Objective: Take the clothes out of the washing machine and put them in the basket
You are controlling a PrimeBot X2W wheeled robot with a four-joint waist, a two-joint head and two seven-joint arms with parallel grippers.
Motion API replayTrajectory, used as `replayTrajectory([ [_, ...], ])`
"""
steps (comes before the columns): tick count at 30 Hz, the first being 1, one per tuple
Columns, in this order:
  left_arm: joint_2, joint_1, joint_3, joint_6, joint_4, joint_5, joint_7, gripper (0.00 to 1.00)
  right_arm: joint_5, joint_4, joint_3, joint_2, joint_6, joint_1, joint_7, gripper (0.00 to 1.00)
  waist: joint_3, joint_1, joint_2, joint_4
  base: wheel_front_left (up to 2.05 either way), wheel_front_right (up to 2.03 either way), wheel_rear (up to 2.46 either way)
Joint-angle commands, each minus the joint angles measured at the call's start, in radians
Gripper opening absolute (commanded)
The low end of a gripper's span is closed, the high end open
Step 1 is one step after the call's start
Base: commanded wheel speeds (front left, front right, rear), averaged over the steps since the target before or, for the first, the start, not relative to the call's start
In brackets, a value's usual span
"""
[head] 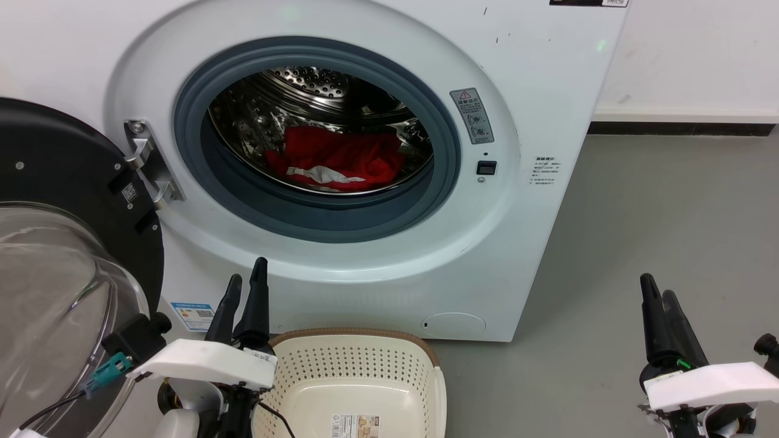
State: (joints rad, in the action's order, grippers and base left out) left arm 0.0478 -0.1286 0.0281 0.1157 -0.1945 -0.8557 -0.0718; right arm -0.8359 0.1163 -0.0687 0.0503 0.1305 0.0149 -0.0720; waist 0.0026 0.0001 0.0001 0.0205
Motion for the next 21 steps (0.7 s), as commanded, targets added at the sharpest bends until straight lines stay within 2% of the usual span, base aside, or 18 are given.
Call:
replayTrajectory([
  [1,0.003,-0.028,0.006,0.005,0.01,0.035,-0.01,1.0,0.036,-0.01,0.001,0.001,0.0,0.002,-0.01,1.0,-0.001,0.0,-0.0001,0.001,0.0,0.0,0.0],
  [8,0.003,-0.036,0.025,0.002,0.004,0.169,-0.038,1.0,0.188,-0.005,-0.003,0.001,0.0,-0.005,-0.038,1.0,-0.001,0.0,-0.0001,0.005,0.0,0.0,0.0],
  [21,0.004,-0.043,0.045,-0.011,-0.012,0.334,-0.076,1.0,0.373,-0.018,-0.013,0.001,0.0,-0.018,-0.062,1.0,-0.002,0.0,-0.0001,0.011,0.0,0.0,0.0],
])
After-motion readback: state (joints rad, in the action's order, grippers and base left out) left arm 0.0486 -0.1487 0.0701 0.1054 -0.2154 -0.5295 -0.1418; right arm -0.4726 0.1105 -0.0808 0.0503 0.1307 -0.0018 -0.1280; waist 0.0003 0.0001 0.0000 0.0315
